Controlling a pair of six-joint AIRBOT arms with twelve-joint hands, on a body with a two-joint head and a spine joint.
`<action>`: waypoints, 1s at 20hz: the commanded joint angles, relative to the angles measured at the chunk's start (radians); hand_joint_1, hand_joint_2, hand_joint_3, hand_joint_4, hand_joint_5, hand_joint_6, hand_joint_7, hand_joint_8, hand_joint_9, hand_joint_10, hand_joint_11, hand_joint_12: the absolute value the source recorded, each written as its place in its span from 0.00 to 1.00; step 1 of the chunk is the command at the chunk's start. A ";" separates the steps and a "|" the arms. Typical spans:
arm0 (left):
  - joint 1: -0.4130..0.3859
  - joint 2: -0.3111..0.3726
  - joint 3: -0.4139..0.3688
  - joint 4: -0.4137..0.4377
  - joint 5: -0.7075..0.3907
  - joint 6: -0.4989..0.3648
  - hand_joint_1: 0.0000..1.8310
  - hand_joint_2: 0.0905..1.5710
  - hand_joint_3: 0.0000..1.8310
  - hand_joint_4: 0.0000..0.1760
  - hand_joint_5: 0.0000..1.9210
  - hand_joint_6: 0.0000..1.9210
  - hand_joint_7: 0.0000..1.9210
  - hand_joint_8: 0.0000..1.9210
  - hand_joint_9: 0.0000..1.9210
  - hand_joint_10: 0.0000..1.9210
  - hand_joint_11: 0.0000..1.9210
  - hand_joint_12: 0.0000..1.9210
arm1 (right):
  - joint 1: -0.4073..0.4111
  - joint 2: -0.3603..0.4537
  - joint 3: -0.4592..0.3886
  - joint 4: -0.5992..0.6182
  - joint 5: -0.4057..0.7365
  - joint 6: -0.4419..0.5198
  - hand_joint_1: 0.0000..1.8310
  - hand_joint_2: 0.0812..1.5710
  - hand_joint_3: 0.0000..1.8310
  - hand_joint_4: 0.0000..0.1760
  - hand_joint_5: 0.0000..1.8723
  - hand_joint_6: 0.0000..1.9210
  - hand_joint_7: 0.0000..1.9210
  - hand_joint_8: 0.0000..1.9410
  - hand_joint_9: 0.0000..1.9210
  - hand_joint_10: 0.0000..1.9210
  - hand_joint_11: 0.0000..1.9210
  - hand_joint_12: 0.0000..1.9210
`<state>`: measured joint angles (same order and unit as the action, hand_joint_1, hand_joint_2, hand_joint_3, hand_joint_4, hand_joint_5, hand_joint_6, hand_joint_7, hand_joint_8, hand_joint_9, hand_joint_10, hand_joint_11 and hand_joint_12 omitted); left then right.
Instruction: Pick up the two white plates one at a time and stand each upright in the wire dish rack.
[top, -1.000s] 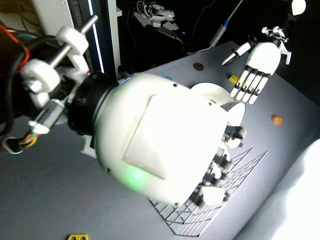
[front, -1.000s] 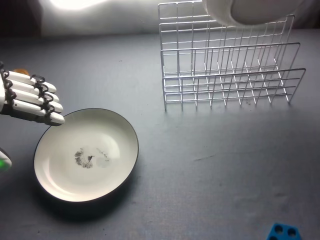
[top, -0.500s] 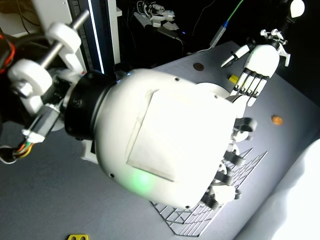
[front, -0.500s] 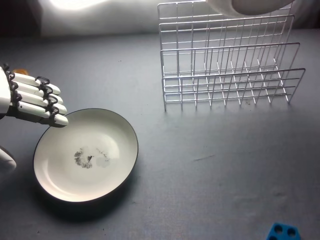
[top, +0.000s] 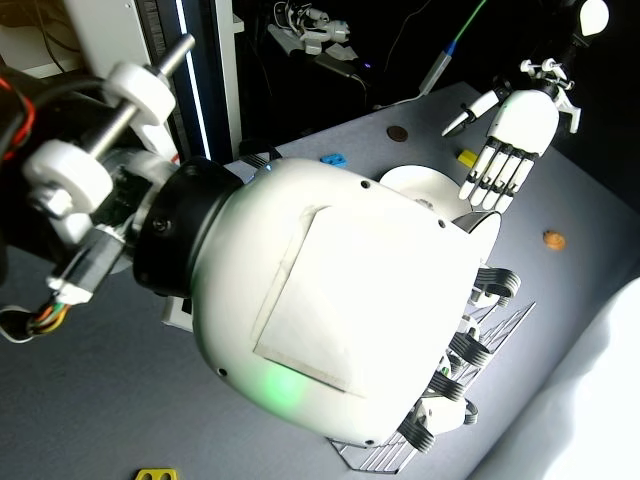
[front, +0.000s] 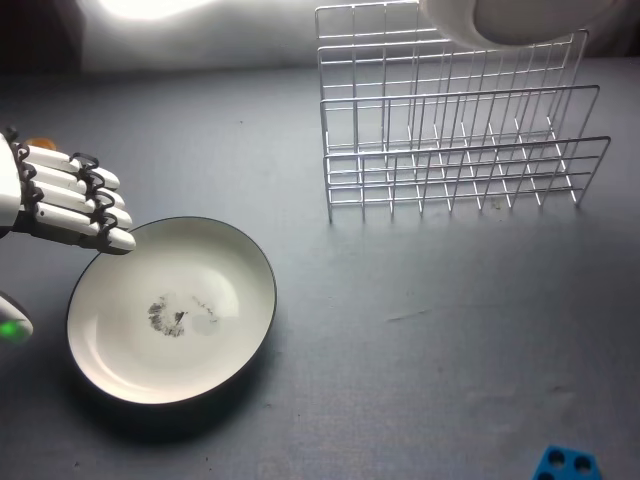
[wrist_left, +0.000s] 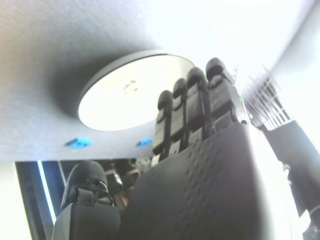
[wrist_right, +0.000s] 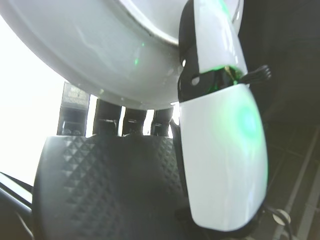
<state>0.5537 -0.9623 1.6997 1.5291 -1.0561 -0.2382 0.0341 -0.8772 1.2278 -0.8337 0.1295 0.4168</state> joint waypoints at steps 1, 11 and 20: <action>-0.004 0.003 0.007 -0.069 -0.036 -0.008 0.00 0.69 0.00 0.00 0.08 0.00 0.07 0.00 0.05 0.00 0.01 0.04 | 0.007 0.005 0.003 0.030 0.089 0.008 0.67 0.68 0.00 0.18 0.54 0.49 0.54 0.45 0.61 0.03 0.35 0.56; 0.001 0.001 0.004 -0.068 -0.040 -0.011 0.00 0.69 0.00 0.00 0.09 0.00 0.07 0.00 0.05 0.00 0.01 0.05 | -0.012 -0.029 0.033 0.030 0.090 0.003 0.66 0.69 0.00 0.15 0.52 0.54 0.52 0.47 0.60 0.01 0.34 0.54; 0.005 -0.005 0.011 -0.063 -0.040 -0.011 0.00 0.69 0.00 0.00 0.10 0.01 0.08 0.01 0.06 0.00 0.01 0.05 | -0.039 -0.090 0.098 0.030 0.090 0.036 0.67 0.69 0.00 0.17 0.53 0.52 0.53 0.46 0.61 0.01 0.35 0.53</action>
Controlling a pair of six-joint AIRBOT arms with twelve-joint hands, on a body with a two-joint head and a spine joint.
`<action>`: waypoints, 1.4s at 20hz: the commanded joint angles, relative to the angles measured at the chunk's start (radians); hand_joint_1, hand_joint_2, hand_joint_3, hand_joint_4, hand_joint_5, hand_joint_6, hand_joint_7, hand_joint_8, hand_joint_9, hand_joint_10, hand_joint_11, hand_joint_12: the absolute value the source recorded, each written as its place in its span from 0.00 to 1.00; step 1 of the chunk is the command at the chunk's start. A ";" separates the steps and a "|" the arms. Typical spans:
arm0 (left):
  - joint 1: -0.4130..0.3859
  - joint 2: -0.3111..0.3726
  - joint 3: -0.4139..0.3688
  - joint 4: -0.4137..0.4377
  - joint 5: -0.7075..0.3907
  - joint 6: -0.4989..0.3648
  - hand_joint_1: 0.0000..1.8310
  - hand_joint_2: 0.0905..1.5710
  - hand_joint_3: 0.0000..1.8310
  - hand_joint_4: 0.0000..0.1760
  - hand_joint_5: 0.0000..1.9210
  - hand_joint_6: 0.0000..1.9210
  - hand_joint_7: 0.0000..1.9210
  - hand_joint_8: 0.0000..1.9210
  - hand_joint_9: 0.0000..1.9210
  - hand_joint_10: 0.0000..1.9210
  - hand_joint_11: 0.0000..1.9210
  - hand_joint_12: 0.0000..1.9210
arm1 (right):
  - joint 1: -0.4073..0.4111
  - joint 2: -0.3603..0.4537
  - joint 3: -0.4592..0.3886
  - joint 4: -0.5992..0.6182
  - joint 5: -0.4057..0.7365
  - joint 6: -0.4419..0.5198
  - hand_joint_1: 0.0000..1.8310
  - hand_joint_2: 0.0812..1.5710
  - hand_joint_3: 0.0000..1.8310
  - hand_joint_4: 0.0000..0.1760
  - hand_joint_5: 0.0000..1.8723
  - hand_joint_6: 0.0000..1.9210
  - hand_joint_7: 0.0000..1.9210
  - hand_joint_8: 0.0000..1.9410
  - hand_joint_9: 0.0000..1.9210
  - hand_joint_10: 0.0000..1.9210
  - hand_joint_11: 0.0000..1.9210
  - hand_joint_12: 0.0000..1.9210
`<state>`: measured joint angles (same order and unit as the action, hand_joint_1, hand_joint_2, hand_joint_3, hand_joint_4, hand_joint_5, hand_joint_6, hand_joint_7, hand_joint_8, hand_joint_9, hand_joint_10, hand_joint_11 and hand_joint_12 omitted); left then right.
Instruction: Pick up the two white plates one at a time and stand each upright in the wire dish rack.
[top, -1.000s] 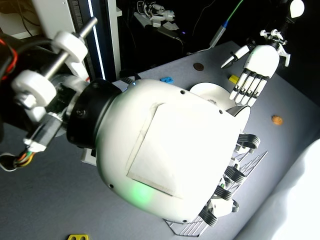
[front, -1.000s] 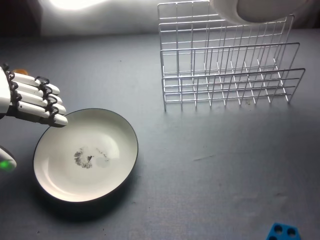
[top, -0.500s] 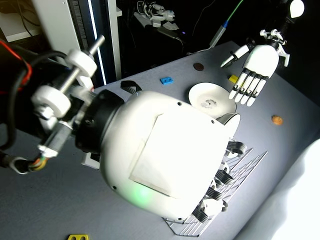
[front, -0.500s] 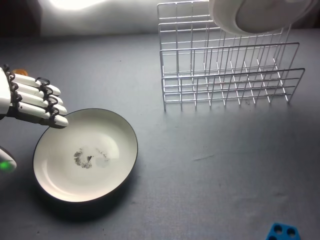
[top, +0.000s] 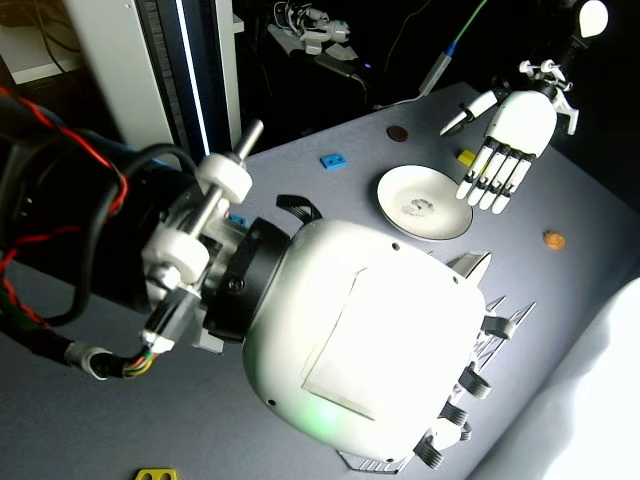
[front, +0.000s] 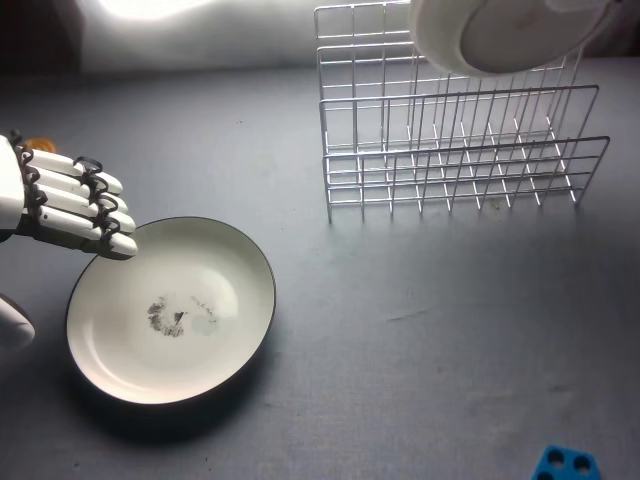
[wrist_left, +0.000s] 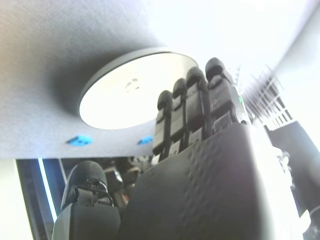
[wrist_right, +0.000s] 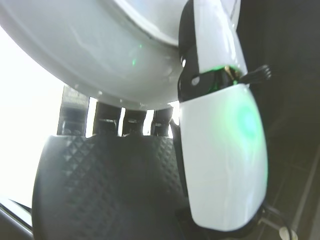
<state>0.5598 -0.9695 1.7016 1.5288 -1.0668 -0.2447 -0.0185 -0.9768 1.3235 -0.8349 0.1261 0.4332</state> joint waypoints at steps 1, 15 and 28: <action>0.000 0.001 0.010 -0.062 -0.029 -0.004 0.00 0.69 0.00 0.00 0.09 0.00 0.08 0.00 0.06 0.00 0.01 0.05 | 0.010 0.000 0.013 0.031 0.094 0.024 0.67 0.69 0.00 0.17 0.53 0.53 0.53 0.47 0.60 0.01 0.34 0.54; 0.024 0.000 0.012 -0.062 -0.042 -0.013 0.00 0.70 0.00 0.00 0.08 0.00 0.06 0.00 0.04 0.00 0.00 0.04 | -0.027 -0.063 0.063 0.031 0.026 0.097 0.67 0.68 0.00 0.18 0.53 0.51 0.55 0.44 0.62 0.01 0.36 0.52; 0.061 -0.013 0.020 -0.062 -0.038 -0.011 0.00 0.70 0.00 0.00 0.09 0.00 0.08 0.00 0.06 0.00 0.01 0.06 | -0.103 -0.152 0.156 0.042 0.052 0.157 0.66 0.69 0.00 0.17 0.53 0.52 0.53 0.47 0.61 0.00 0.34 0.53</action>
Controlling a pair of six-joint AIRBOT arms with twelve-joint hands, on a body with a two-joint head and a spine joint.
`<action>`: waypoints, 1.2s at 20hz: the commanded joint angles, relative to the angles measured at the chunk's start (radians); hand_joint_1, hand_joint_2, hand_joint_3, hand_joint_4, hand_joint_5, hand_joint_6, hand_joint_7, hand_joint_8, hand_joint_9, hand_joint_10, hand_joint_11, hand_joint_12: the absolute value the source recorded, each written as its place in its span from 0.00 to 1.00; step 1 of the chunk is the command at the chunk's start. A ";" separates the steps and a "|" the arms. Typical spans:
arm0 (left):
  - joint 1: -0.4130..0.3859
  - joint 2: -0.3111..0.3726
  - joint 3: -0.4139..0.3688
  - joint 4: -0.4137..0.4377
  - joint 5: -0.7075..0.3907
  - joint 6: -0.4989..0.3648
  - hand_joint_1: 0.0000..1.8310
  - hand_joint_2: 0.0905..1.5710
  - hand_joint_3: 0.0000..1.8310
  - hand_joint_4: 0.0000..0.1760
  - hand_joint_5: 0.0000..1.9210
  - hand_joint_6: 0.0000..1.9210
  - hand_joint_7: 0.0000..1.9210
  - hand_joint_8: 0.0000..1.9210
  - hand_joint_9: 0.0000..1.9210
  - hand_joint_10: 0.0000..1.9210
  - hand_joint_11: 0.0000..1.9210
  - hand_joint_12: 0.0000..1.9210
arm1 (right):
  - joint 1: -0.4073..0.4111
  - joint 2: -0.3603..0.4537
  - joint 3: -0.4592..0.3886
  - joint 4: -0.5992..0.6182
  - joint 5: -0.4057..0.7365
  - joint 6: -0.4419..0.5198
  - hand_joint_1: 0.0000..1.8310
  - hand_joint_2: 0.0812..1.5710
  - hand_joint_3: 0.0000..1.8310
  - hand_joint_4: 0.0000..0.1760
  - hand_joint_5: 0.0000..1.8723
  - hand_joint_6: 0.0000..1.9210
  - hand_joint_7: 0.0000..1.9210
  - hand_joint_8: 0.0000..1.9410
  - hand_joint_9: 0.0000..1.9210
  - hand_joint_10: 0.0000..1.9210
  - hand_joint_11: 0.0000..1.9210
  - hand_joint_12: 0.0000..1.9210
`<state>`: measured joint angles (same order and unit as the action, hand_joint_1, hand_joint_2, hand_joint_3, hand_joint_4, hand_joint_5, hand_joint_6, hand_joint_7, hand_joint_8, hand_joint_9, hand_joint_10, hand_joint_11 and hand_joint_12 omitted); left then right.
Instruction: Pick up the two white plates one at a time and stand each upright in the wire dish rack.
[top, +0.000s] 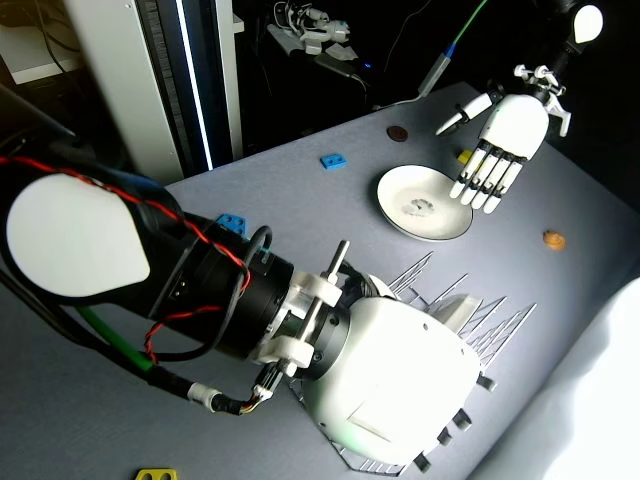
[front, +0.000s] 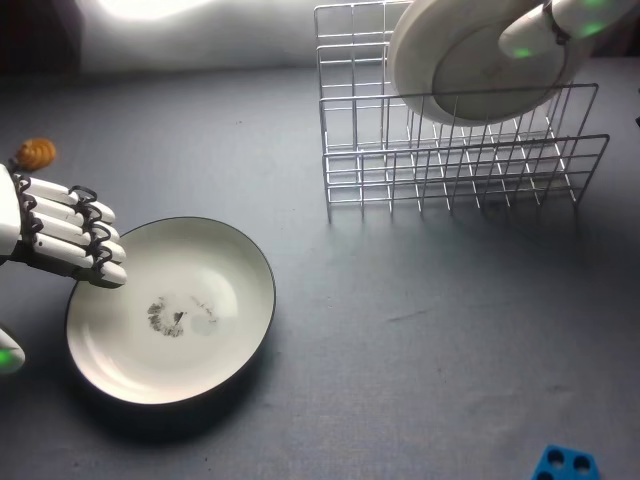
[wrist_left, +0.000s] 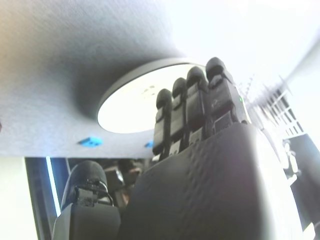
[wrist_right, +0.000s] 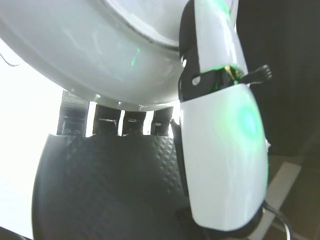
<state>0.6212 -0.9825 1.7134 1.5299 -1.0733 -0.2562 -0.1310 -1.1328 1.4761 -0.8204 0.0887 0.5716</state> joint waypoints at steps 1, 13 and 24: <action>0.005 -0.001 0.009 -0.063 -0.029 0.003 0.00 0.70 0.00 0.00 0.09 0.00 0.08 0.00 0.06 0.00 0.01 0.06 | 0.008 0.000 0.009 0.029 0.092 0.019 0.66 0.69 0.00 0.17 0.53 0.53 0.53 0.47 0.61 0.00 0.34 0.53; 0.010 -0.001 0.015 -0.064 -0.026 0.007 0.00 0.70 0.00 0.00 0.10 0.00 0.09 0.00 0.07 0.00 0.01 0.08 | -0.062 -0.006 0.026 0.041 0.113 0.019 0.66 0.70 0.00 0.16 0.52 0.55 0.51 0.50 0.60 0.00 0.33 0.54; 0.008 0.000 0.017 -0.064 -0.026 0.007 0.00 0.70 0.00 0.00 0.07 0.00 0.06 0.00 0.04 0.00 0.00 0.05 | -0.086 -0.006 0.026 0.041 0.116 -0.002 0.66 0.71 0.00 0.11 0.48 0.59 0.51 0.48 0.58 0.01 0.31 0.55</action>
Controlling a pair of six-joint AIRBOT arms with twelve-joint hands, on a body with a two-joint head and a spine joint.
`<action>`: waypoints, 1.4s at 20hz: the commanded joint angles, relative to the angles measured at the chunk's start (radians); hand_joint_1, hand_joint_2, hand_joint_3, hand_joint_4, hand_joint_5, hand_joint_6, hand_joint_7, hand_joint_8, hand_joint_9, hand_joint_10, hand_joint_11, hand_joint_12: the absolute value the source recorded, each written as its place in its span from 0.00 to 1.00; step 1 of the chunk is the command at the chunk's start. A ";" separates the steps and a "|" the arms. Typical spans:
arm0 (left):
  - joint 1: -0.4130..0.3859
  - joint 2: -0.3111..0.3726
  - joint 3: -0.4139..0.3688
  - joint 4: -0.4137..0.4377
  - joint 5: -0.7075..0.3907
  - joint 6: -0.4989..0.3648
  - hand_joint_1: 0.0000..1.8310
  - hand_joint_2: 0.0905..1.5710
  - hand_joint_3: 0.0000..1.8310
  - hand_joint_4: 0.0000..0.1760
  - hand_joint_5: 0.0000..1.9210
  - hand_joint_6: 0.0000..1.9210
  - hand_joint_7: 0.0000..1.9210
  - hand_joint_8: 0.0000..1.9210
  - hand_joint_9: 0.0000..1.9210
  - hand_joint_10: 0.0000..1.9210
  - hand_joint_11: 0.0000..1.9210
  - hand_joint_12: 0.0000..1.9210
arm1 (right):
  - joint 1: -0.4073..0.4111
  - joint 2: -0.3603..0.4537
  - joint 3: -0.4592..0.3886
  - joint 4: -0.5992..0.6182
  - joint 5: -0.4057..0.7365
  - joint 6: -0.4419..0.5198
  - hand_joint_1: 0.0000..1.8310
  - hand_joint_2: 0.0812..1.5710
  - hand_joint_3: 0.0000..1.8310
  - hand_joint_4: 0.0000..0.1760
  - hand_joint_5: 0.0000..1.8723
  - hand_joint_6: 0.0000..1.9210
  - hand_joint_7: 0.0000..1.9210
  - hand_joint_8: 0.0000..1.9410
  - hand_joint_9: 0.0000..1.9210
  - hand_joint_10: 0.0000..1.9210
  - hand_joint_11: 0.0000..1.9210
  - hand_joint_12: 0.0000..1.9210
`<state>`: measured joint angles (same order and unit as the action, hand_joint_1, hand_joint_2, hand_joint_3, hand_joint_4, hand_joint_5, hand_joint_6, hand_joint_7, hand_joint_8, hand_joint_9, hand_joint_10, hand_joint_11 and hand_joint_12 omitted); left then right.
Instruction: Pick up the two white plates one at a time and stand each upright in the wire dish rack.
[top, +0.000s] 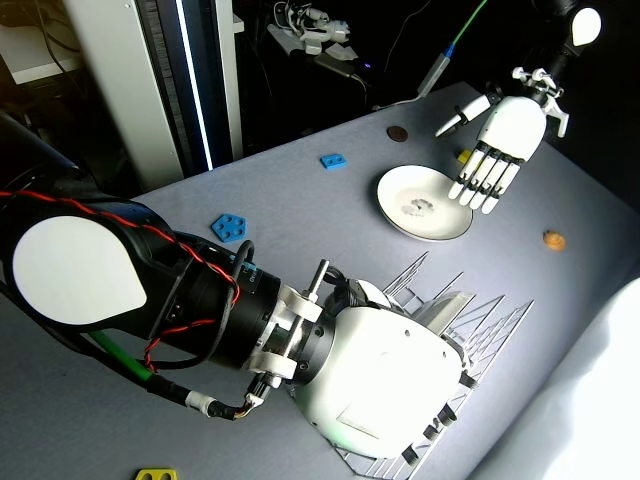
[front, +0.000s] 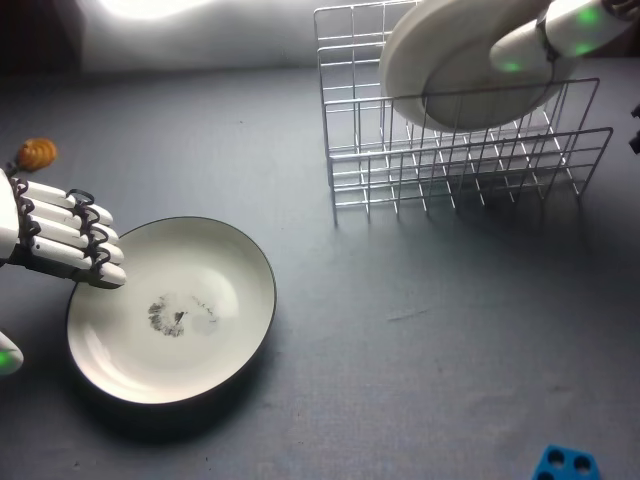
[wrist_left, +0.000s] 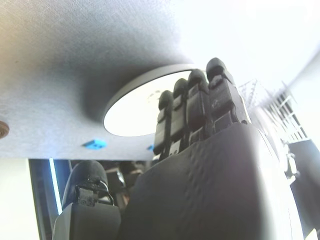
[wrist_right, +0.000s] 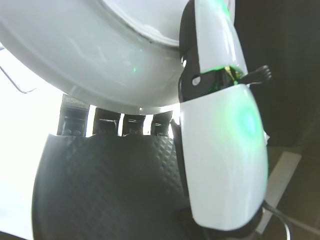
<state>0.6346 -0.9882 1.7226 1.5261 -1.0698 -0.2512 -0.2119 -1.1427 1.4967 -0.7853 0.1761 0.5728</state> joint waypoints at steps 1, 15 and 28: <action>-0.006 0.006 0.008 -0.060 -0.030 0.002 0.00 0.70 0.00 0.00 0.08 0.01 0.07 0.00 0.05 0.00 0.01 0.05 | -0.004 0.004 0.006 0.006 0.029 -0.003 0.66 0.70 0.00 0.14 0.49 0.57 0.52 0.48 0.59 0.02 0.32 0.54; -0.016 0.006 0.010 -0.059 -0.030 0.003 0.00 0.69 0.00 0.00 0.08 0.00 0.07 0.00 0.05 0.00 0.00 0.06 | 0.042 0.010 0.010 0.006 0.029 -0.008 0.66 0.70 0.00 0.09 0.51 0.55 0.51 0.47 0.58 0.01 0.31 0.52; -0.017 0.011 0.008 -0.060 -0.030 0.005 0.00 0.70 0.00 0.00 0.10 0.00 0.08 0.00 0.07 0.00 0.00 0.10 | 0.038 0.010 0.010 0.006 0.030 -0.019 0.61 0.69 0.00 0.00 0.52 0.42 0.55 0.02 0.54 0.01 0.29 0.51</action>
<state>0.6262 -0.9882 1.7283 1.5291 -1.0698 -0.2474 -0.1898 -1.1427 1.4967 -0.7975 0.1436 0.5529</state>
